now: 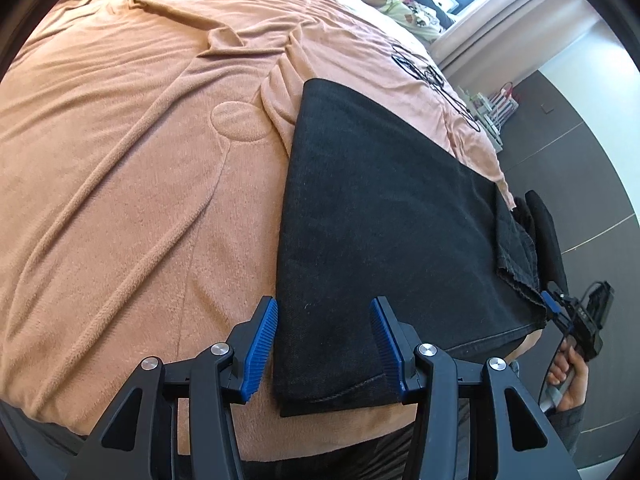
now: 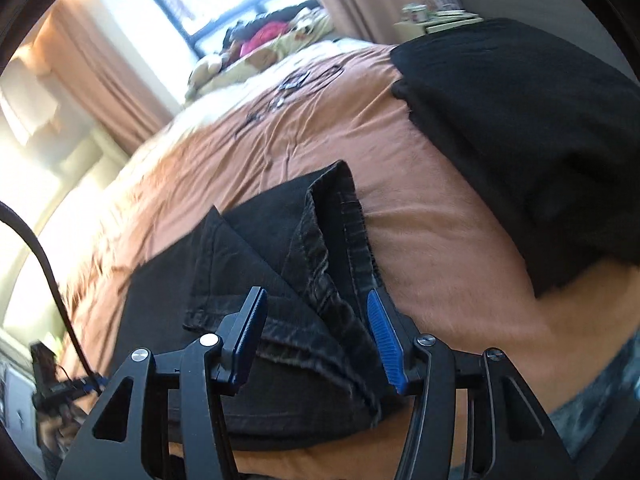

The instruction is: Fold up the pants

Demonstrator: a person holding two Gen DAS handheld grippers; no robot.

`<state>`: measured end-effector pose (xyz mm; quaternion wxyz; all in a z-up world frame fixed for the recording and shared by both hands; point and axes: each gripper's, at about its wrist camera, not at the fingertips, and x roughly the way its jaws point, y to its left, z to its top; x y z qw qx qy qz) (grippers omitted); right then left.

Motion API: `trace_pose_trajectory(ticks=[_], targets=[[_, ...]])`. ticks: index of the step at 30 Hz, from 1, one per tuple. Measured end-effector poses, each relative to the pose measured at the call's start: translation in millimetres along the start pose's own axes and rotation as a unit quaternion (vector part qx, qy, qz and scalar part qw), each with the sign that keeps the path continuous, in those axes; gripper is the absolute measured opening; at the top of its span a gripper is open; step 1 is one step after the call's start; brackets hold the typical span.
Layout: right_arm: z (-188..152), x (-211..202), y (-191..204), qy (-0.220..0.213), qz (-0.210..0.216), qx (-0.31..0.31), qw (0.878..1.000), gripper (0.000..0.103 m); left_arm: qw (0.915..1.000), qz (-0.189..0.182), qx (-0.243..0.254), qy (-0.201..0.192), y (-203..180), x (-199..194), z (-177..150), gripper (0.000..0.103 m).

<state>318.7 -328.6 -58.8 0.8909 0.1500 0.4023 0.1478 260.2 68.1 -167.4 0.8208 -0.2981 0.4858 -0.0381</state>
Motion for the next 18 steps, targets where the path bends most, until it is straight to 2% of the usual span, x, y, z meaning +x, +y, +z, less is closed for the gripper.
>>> trace_pose_trajectory(ticks=[1, 2, 3, 4, 6, 10, 12, 14, 15, 16, 18], targets=[[3, 2, 0, 0.006, -0.001, -0.003, 1.000, 0.050, 1.0000, -0.001, 0.000, 0.000, 0, 0, 0, 0.050], [5, 5, 1, 0.012, 0.005, -0.006, 1.000, 0.045, 1.0000, -0.001, 0.000, 0.000, 1, 1, 1, 0.050], [7, 7, 1, 0.017, 0.012, -0.009, 1.000, 0.034, 1.0000, -0.002, 0.000, 0.000, 1, 1, 1, 0.050], [9, 10, 2, 0.024, 0.015, -0.014, 1.000, 0.028, 1.0000, -0.001, 0.000, 0.000, 1, 2, 1, 0.050], [12, 15, 3, 0.025, -0.002, -0.027, 0.999, 0.007, 1.0000, 0.000, -0.001, 0.002, 1, 4, 1, 0.050], [11, 1, -2, 0.007, -0.022, -0.031, 0.999, 0.002, 1.0000, 0.000, -0.002, 0.005, 0, 6, 1, 0.050], [8, -4, -5, 0.003, -0.016, -0.027, 1.000, 0.001, 1.0000, 0.000, -0.002, 0.005, 0, 7, 1, 0.050], [3, 4, -6, 0.012, -0.053, -0.030, 0.998, 0.000, 1.0000, 0.001, -0.002, 0.006, 0, 9, 1, 0.050], [1, 8, -9, 0.017, -0.094, -0.036, 0.995, 0.000, 1.0000, 0.001, -0.003, 0.006, 0, 9, 1, 0.050], [1, 12, -13, 0.023, -0.102, -0.030, 0.994, 0.000, 1.0000, 0.001, -0.004, 0.007, 0, 10, 2, 0.050], [2, 11, -24, 0.028, -0.086, 0.000, 0.996, 0.000, 1.0000, 0.001, -0.005, 0.006, 1, 9, 2, 0.050]])
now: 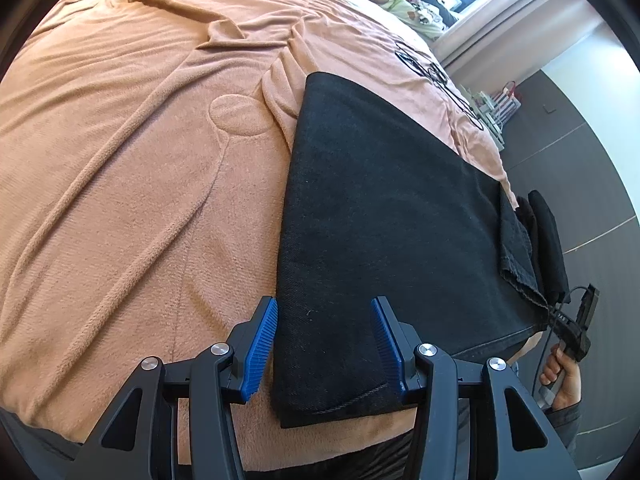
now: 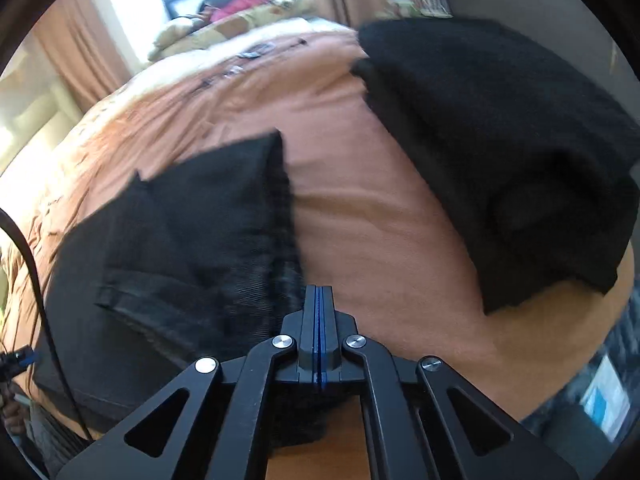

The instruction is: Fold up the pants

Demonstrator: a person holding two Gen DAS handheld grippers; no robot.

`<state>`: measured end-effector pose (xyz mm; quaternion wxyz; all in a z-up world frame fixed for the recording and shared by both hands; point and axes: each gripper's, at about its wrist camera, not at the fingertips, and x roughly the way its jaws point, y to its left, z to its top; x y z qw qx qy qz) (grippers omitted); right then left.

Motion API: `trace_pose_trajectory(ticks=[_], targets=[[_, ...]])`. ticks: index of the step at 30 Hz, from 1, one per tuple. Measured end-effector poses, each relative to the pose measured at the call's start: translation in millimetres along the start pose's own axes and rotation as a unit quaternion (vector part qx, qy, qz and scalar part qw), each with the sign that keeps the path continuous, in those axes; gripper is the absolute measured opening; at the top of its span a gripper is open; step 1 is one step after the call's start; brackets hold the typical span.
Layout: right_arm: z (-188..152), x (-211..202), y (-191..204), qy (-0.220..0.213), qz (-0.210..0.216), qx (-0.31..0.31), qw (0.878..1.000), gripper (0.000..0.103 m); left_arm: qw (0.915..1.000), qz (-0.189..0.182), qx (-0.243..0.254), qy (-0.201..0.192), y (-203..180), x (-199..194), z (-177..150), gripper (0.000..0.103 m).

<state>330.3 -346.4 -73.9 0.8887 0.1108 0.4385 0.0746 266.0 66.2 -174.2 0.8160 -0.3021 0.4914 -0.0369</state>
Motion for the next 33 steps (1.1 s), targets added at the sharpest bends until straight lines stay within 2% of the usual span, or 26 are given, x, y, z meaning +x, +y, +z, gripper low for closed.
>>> trace_pose_trajectory(ticks=[3, 7, 8, 10, 11, 12, 20, 24, 33], targets=[[3, -27, 0, -0.040, 0.022, 0.006, 0.999, 0.000, 1.0000, 0.000, 0.000, -0.004, 0, -2, 0, 0.050], [2, -51, 28, -0.060, 0.040, -0.050, 0.996, 0.000, 1.0000, -0.003, -0.003, -0.007, -1, -3, 0, 0.050], [1, -54, 36, -0.060, 0.042, -0.064, 0.995, 0.004, 0.9999, -0.005, -0.003, -0.008, -1, -3, 0, 0.050], [-5, -57, 55, -0.055, 0.051, -0.096, 0.993, 0.024, 0.9999, -0.006, -0.004, -0.010, -1, -3, 0, 0.050], [-7, -57, 63, -0.054, 0.056, -0.107, 0.991, 0.041, 0.9999, -0.006, -0.004, -0.010, -1, -4, 0, 0.050], [-8, -56, 68, -0.054, 0.056, -0.116, 0.990, 0.053, 0.9999, -0.008, -0.006, -0.010, 0, -4, -1, 0.050], [-16, -35, 120, -0.020, 0.049, -0.198, 0.979, 0.055, 0.9998, -0.008, -0.016, -0.013, 12, -11, 1, 0.051], [-19, -24, 145, -0.002, 0.035, -0.236, 0.971, 0.064, 0.9996, -0.010, -0.021, -0.016, 18, -14, 4, 0.051], [-23, 4, 199, 0.008, 0.052, -0.282, 0.958, 0.064, 0.9989, -0.025, -0.034, -0.020, 30, -17, 4, 0.052]])
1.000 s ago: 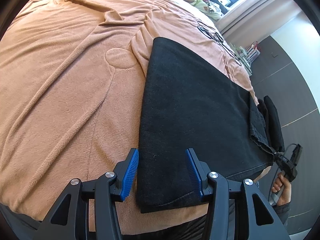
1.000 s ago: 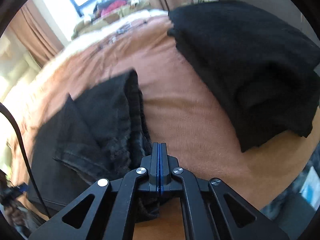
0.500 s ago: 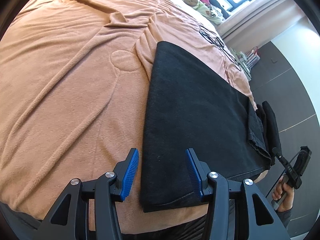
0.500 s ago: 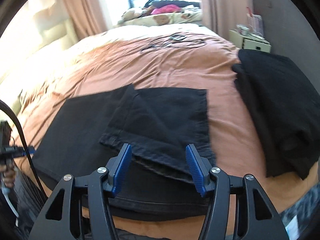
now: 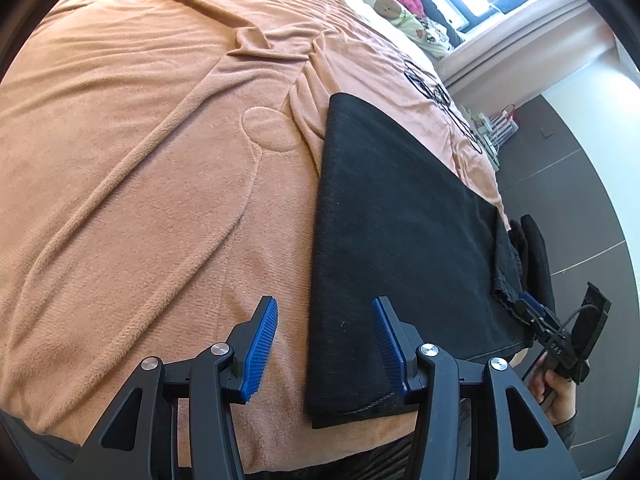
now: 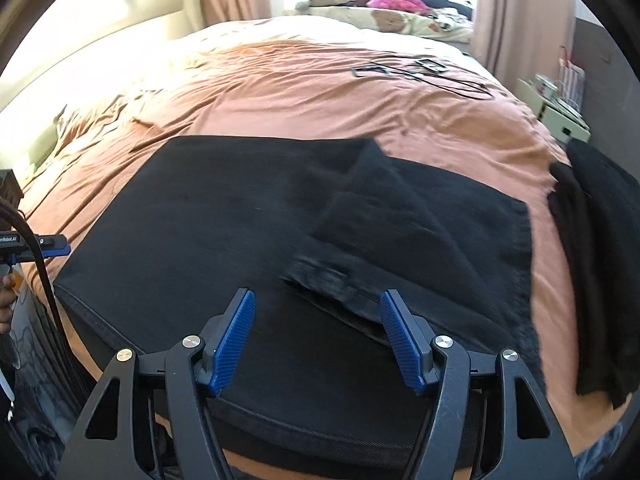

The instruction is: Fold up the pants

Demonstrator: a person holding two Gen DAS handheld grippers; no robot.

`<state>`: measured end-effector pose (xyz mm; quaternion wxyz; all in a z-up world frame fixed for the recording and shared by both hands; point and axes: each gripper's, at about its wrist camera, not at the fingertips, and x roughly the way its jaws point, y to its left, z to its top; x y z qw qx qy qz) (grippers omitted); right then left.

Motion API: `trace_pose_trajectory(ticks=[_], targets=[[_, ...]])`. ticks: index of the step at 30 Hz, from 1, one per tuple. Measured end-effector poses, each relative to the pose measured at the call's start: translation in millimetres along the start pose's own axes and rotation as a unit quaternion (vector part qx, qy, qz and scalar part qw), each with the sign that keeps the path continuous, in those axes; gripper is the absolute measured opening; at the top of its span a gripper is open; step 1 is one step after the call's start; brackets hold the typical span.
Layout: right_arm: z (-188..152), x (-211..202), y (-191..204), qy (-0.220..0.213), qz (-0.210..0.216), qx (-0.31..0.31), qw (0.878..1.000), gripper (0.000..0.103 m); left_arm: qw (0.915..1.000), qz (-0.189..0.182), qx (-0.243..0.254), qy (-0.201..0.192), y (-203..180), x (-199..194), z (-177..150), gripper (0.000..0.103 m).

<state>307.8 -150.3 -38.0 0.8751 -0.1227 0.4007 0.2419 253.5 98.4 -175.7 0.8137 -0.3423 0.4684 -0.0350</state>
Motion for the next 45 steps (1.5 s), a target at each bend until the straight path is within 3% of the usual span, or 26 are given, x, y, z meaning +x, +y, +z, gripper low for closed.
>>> trace_pose_trajectory(ticks=[5, 7, 10, 12, 14, 25, 38, 40, 42, 44, 45], targets=[[8, 35, 8, 0.024, -0.013, -0.009, 1.000, 0.063, 0.9999, -0.002, -0.009, -0.008, 7, -5, 1, 0.052], [9, 46, 6, 0.040, -0.031, -0.008, 0.999, 0.057, 0.9999, -0.001, -0.012, -0.010, 9, -6, 2, 0.052], [10, 58, 3, 0.052, -0.067, -0.006, 0.996, 0.035, 0.9998, 0.001, -0.015, -0.011, 11, -7, 4, 0.052], [14, 58, 0, 0.051, -0.064, 0.004, 0.997, 0.016, 0.9998, 0.003, -0.016, -0.012, 11, -8, 4, 0.052], [18, 51, -6, 0.044, -0.037, 0.021, 0.998, 0.004, 0.9998, 0.004, -0.016, -0.012, 11, -9, 5, 0.052], [38, -4, -62, -0.018, -0.044, 0.071, 0.996, 0.003, 0.9998, 0.013, -0.010, -0.009, 2, -5, 11, 0.052], [68, -36, -119, -0.078, -0.110, 0.116, 0.984, 0.004, 0.9997, 0.025, -0.005, 0.001, -3, 1, 12, 0.052], [65, -36, -122, -0.076, -0.101, 0.129, 0.984, 0.010, 0.9997, 0.025, -0.004, 0.000, -4, 1, 13, 0.052], [57, -37, -124, -0.078, -0.096, 0.140, 0.982, 0.035, 0.9997, 0.025, -0.003, -0.004, -6, 0, 15, 0.052], [44, -35, -123, -0.076, -0.086, 0.145, 0.983, 0.048, 0.9997, 0.024, -0.003, -0.004, -6, 1, 16, 0.052], [40, -34, -123, -0.071, -0.080, 0.145, 0.984, 0.048, 0.9997, 0.024, -0.003, -0.003, -7, 2, 16, 0.052]])
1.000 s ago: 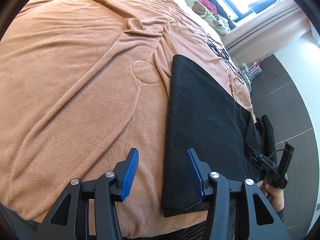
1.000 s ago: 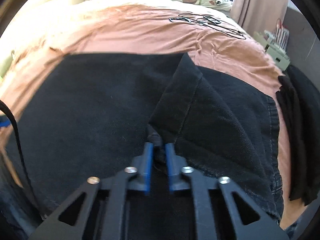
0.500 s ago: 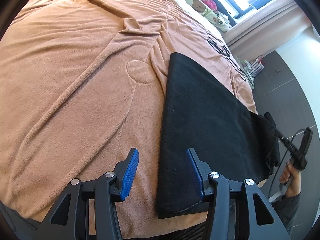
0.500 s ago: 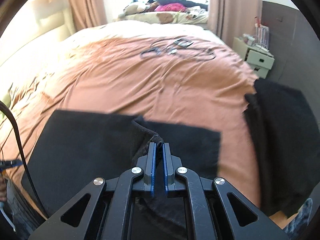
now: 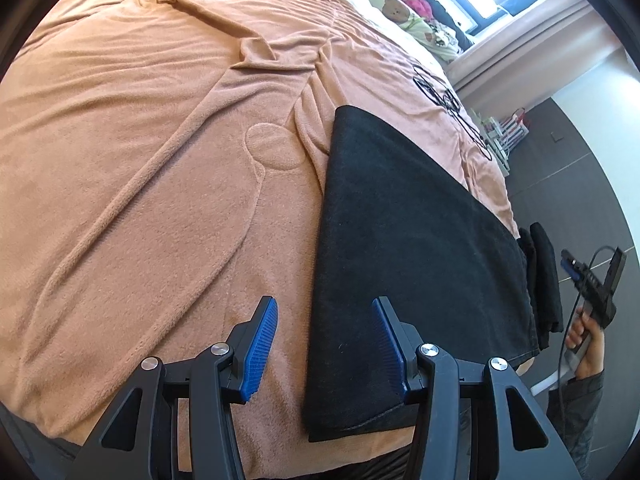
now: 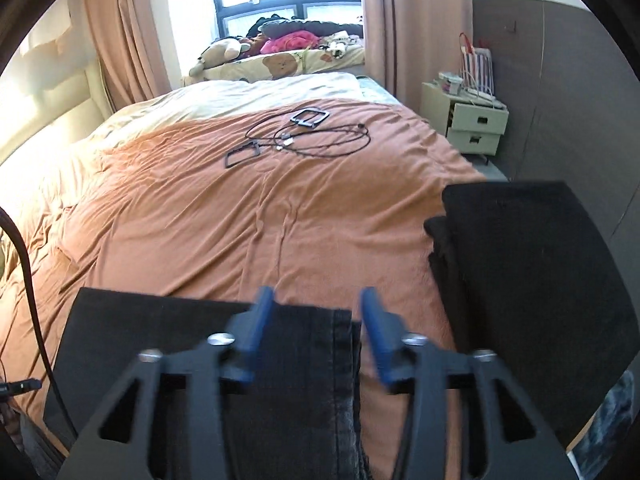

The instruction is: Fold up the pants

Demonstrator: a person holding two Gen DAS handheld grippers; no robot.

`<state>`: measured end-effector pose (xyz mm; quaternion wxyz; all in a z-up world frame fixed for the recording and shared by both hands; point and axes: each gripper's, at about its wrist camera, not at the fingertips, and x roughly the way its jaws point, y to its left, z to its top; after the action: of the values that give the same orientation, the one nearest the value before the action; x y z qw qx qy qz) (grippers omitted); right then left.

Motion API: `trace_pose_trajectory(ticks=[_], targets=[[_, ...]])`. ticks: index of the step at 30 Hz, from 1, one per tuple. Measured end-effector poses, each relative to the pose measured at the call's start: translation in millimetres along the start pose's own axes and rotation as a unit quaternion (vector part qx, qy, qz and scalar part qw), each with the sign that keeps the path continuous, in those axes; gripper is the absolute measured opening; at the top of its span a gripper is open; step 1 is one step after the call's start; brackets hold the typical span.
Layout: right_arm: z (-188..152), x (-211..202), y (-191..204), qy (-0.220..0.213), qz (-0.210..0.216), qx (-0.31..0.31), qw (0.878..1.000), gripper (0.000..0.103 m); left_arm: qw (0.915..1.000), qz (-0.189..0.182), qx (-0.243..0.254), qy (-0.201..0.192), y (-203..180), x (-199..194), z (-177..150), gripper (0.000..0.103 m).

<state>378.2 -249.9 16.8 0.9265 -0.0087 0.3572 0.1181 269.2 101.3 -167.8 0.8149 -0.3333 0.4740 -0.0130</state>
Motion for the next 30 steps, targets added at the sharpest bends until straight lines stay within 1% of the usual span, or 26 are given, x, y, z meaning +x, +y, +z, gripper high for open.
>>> trace_pose_trajectory(ticks=[6, 8, 10, 14, 17, 19, 23, 25, 26, 28, 30], targets=[[-34, 10, -15, 0.046, 0.023, 0.021, 0.998, 0.048, 1.0000, -0.002, 0.010, 0.001, -5, 4, 4, 0.052], [-47, 10, -21, 0.060, 0.031, 0.033, 0.997, 0.048, 0.9999, -0.006, 0.009, 0.001, -6, 7, 6, 0.052], [-53, 11, -28, 0.072, 0.038, 0.036, 0.996, 0.048, 0.9998, -0.017, 0.005, 0.004, -5, 11, 9, 0.052], [-64, 14, -34, 0.096, 0.039, 0.030, 0.994, 0.048, 0.9993, -0.034, 0.005, 0.012, -7, 21, 17, 0.052], [-72, 13, -40, 0.109, 0.021, 0.028, 0.993, 0.048, 0.9989, -0.044, 0.004, 0.016, -7, 29, 23, 0.052], [-78, 15, -46, 0.119, 0.029, 0.043, 0.992, 0.048, 0.9989, -0.043, 0.002, 0.021, -7, 37, 28, 0.051], [-84, 14, -56, 0.121, 0.036, 0.056, 0.990, 0.048, 0.9984, -0.050, -0.003, 0.028, -5, 49, 36, 0.049], [-85, 12, -57, 0.117, 0.036, 0.057, 0.991, 0.048, 0.9980, -0.050, -0.012, 0.037, -2, 56, 40, 0.045], [-86, 11, -58, 0.115, 0.035, 0.056, 0.991, 0.048, 0.9977, -0.053, -0.015, 0.040, -1, 59, 41, 0.045], [-91, 9, -59, 0.115, 0.038, 0.062, 0.991, 0.048, 0.9974, -0.060, -0.018, 0.037, 0, 61, 44, 0.044], [-98, 8, -59, 0.115, 0.043, 0.067, 0.990, 0.048, 0.9968, -0.066, -0.027, 0.037, 4, 63, 46, 0.040]])
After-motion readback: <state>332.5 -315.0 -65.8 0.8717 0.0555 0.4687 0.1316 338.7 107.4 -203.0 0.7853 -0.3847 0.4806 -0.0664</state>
